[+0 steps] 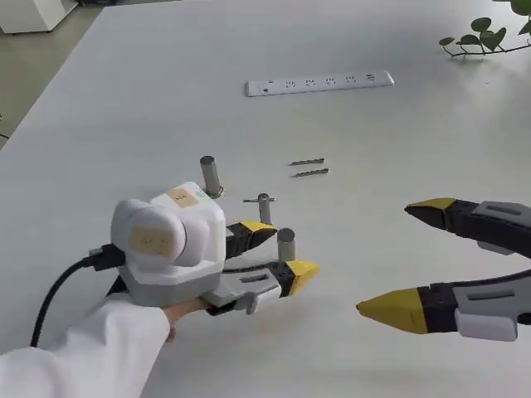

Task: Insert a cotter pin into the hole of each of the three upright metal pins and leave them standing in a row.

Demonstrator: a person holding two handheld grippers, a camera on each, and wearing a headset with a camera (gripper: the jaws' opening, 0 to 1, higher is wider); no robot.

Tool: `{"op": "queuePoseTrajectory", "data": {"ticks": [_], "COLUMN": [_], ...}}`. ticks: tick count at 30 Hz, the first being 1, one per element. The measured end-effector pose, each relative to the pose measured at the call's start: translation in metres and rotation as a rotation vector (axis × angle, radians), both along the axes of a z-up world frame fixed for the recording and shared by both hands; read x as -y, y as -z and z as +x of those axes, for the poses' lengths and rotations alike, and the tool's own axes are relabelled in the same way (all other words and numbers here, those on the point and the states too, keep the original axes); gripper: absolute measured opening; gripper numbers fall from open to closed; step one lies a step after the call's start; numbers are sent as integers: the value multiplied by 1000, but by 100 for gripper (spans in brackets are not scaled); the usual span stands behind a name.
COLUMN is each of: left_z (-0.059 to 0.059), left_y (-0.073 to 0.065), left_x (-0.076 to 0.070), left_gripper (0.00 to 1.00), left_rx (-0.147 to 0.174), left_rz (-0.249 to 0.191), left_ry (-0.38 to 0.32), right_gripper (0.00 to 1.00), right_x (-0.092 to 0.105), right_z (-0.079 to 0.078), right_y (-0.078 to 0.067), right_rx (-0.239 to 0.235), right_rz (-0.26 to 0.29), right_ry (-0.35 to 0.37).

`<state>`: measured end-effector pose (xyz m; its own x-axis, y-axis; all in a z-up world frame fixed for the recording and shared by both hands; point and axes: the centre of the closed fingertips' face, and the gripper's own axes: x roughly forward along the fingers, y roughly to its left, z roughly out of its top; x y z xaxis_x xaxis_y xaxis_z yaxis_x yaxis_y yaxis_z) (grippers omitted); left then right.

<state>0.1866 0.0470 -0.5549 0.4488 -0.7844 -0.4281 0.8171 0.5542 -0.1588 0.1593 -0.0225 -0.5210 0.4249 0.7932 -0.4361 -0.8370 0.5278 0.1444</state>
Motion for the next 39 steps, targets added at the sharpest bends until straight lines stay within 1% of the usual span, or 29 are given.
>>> {"op": "queuePoseTrajectory", "data": {"ticks": [1,2,4,7,9,10,11,12,14,16,17,18,19,21,23,25,28,30,33,35,36,37,38,39], "left_z": [-3,-6,-10,-16,-19,-20,-21,-23,-26,-30,-31,-33,-34,-34,-35,-32,-31,-32,-33,-35,-36,-37,-38,-38], "left_y": [-3,-6,-10,-10,-6,-2,1,4,7,8,9,7,4,2,3,7,10,10,8,7,7,6,3,2], "left_x": [-1,-4,-10,-21,-28,-32,-35,-38,-42,-44,-44,-43,-41,-41,-43,-48,-54,-58,-62,-64,-66,-66,-67,-67], "left_gripper": [48,52,62,76,82,86,90,93,98,99,99,99,99,99,99,99,99,99,99,99,99,99,99,99], "left_rx": [-17,-25,-11,-4,-25,-28,-29,-37,-49,-71,-86,-93,-100,-100,-102,-109,-115,-122,-120,-131,-145,-144,-130,-130], "left_rz": [-29,-41,-37,-18,-3,18,30,40,43,33,17,3,-30,-44,-44,-37,-34,-33,-36,-40,-41,-40,-39,-39], "left_ry": [5,16,25,49,51,61,66,76,84,87,85,85,79,73,73,57,44,39,32,27,23,26,31,32], "right_gripper": [87,87,86,86,86,86,86,86,86,86,86,86,86,86,86,86,86,86,85,85,85,85,85,85], "right_x": [0,0,1,1,0,0,-1,-1,-1,-1,-1,-1,-1,0,0,1,4,6,8,8,8,8,9,10], "right_z": [-1,-1,-1,-1,-2,-2,-2,-2,-2,-3,-3,-3,-3,-3,-3,-3,-3,-2,2,5,8,10,12,14], "right_y": [0,0,0,-1,0,0,1,1,1,1,1,1,1,0,-1,-1,0,-1,-3,-5,-6,-7,-8,-8], "right_rx": [-2,-4,-7,-10,-12,-15,-18,-21,-24,-25,-26,-26,-26,-25,-24,-25,-32,-33,-29,-25,-20,-17,-16,-16], "right_rz": [2,3,4,6,6,4,3,5,2,-4,-5,-6,-8,-13,-14,-21,-42,-52,-66,-78,-90,-97,-112,-121], "right_ry": [0,1,2,-1,-5,-8,-8,-6,-9,-12,-12,-12,-12,-13,-15,-22,-36,-42,-54,-66,-75,-81,-92,-95]}}
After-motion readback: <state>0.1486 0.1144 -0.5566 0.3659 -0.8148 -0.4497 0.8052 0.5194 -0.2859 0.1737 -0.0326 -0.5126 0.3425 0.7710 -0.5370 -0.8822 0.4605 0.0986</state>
